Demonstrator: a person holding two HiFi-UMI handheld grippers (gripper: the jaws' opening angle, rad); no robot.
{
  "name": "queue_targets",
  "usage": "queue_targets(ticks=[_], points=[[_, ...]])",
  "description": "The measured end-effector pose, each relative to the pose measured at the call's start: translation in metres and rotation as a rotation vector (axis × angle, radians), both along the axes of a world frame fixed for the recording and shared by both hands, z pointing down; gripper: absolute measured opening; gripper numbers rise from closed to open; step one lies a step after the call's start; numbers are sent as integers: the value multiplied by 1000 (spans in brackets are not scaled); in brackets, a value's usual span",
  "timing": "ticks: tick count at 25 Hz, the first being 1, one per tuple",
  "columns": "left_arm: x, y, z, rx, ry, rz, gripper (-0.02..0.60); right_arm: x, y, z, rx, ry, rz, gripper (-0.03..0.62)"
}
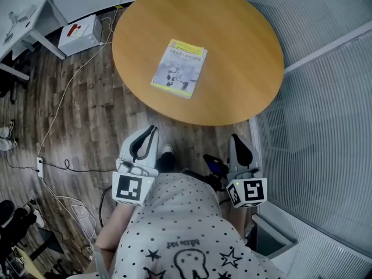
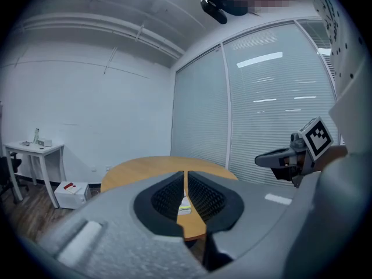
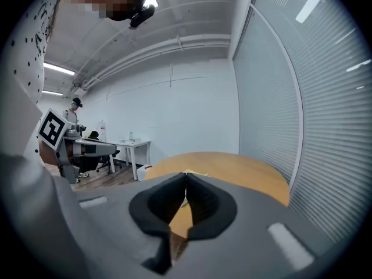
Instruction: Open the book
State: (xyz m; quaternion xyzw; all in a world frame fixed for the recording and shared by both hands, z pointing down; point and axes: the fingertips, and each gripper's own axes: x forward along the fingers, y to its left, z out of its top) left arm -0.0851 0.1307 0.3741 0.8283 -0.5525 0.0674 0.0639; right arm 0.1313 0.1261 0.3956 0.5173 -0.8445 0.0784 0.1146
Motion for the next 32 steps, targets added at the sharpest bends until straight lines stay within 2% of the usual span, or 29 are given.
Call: queue_targets(ticks=[7,12,21,25,30,32], points=[[-27,-14,-3,-13,3,-5,29,-22,-11,-13,29,-7,25,5],[-38,-16,6,-24,-17,-12,29,-37,-10,-9,9,-16,10,5],[-36,-15,20,-94,-10,-3,28,-42,-9,-7,-41,-13,8,5],[-34,-21,22,-116,10,-25,28,-43,-14,0,-71,-11,-13,5],[-41,-38,32,-151,-22,-73,28,-42,-37,4,-82,-10,-39,5],[-39,-48,31,-141,-18,-86,28,-39,-49,6,-83,-13,-49,5]])
